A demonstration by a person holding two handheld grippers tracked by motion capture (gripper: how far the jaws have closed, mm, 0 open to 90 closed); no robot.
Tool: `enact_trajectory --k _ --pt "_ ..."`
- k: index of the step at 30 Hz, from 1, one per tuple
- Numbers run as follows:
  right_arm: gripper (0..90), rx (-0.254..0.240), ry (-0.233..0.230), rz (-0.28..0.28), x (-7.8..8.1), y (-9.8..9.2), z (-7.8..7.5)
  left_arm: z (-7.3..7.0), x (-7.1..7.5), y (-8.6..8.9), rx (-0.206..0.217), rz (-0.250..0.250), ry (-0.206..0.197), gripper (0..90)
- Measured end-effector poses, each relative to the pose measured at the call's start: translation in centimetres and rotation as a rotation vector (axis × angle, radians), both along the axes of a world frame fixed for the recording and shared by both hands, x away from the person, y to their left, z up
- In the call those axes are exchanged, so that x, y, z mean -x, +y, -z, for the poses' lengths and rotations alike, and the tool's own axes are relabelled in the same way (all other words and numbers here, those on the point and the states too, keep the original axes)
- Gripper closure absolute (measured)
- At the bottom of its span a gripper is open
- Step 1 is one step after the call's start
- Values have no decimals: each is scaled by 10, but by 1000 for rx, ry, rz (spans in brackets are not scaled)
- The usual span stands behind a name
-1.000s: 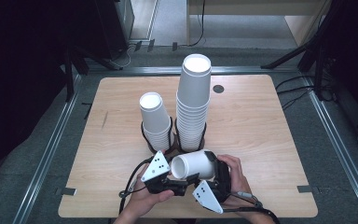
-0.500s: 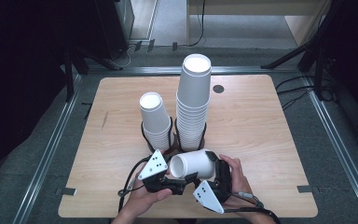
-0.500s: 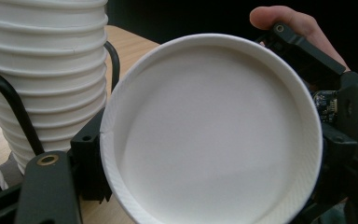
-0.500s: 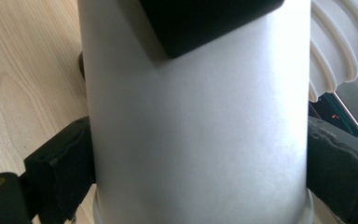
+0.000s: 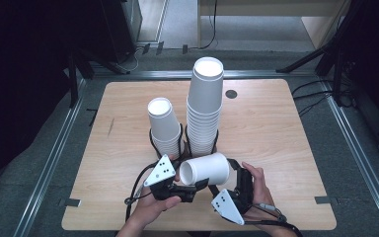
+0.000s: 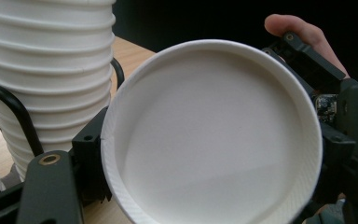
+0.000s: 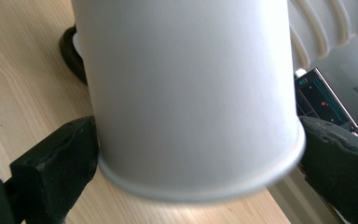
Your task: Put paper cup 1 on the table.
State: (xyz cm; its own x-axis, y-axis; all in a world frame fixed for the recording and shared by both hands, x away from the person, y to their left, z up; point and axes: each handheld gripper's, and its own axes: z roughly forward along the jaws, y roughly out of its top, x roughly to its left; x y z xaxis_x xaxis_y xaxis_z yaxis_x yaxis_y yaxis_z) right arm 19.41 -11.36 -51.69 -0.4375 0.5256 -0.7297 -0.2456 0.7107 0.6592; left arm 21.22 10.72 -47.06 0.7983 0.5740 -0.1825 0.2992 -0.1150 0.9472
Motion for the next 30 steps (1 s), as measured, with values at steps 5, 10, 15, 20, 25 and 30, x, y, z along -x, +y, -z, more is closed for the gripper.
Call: enact_trajectory --k 5,10,15,20,25,30 --pt "3 -15 11 35 0 -10 -3 -2 -2 -2 15 -5 -12 217" --pt "3 -47 41 81 2 -20 -6 -4 -3 -6 25 -4 -30 218" --pt "3 -85 71 107 6 -29 -8 -3 -5 -10 39 -9 -37 218" --pt "3 -161 136 138 12 -38 -10 -4 -6 -12 53 -22 -48 218" --pt "3 -254 193 160 16 -44 -15 -5 -6 -15 73 -33 -66 218" --pt "9 -439 302 174 17 -50 -22 -6 -6 -19 86 -44 -85 218"
